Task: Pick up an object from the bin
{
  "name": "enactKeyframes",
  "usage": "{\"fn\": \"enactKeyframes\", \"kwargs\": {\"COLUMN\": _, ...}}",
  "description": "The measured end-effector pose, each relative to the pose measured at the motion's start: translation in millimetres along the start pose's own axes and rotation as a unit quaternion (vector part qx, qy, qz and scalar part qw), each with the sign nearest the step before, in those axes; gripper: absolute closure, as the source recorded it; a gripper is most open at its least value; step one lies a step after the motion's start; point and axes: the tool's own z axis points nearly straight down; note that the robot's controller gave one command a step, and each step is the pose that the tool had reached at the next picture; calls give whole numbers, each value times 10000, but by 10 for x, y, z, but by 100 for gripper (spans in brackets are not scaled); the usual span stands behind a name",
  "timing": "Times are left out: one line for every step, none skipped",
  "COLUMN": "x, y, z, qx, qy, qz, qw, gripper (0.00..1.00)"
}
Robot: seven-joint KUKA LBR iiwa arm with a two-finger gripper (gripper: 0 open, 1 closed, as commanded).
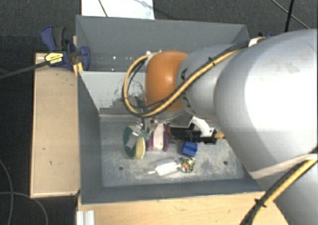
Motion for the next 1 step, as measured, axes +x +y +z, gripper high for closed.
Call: {"fn": "enactKeyframes", "kwargs": {"x": 0, "y": 0, "z": 0, "qx": -1, "qy": 0, "qz": 9, "qw": 10000, "gripper": 100}}
